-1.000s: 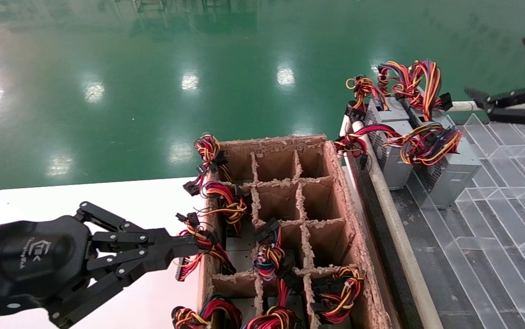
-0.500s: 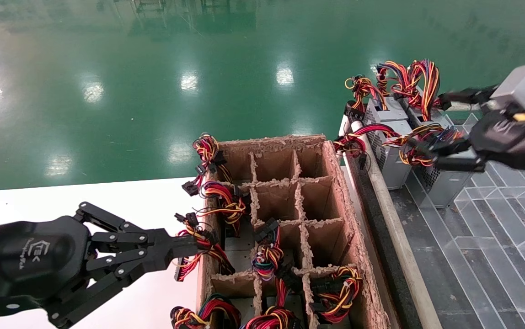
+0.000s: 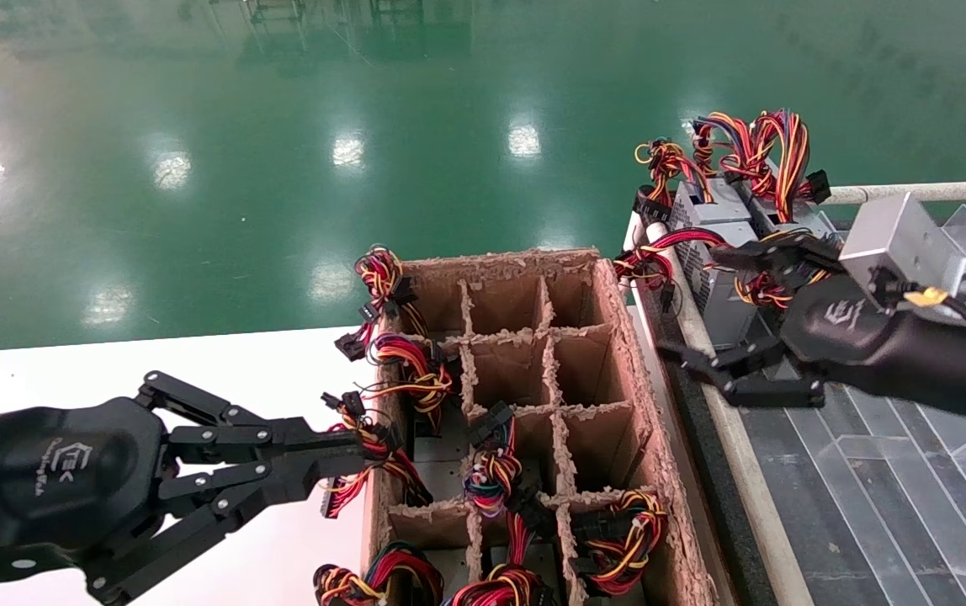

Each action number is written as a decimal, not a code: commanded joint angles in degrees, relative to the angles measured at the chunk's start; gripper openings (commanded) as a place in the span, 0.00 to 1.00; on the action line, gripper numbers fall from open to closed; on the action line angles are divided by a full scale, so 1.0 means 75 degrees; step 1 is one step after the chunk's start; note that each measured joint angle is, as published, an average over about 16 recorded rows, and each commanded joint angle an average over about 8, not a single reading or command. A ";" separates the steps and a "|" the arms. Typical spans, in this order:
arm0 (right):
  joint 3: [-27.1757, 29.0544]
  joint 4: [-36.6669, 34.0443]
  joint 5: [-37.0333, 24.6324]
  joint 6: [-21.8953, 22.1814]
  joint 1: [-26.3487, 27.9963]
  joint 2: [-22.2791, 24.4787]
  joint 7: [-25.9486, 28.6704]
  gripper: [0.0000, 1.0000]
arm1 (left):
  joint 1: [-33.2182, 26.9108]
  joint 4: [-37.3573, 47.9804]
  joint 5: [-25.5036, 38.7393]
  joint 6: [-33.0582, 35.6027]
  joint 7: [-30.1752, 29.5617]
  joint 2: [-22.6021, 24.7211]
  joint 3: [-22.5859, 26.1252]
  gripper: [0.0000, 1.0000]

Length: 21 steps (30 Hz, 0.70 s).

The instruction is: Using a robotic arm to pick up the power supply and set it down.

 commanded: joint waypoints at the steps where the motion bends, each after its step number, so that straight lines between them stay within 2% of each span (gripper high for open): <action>1: -0.0001 -0.0021 0.0238 -0.0181 -0.0044 -0.0038 -0.0068 1.00 | 0.0000 0.0000 0.0000 0.0000 0.0000 0.0000 0.0000 1.00; 21: -0.0010 -0.0225 0.2600 -0.1982 -0.0484 -0.0417 -0.0739 1.00 | 0.0000 0.0000 0.0000 0.0000 0.0000 0.0000 0.0001 1.00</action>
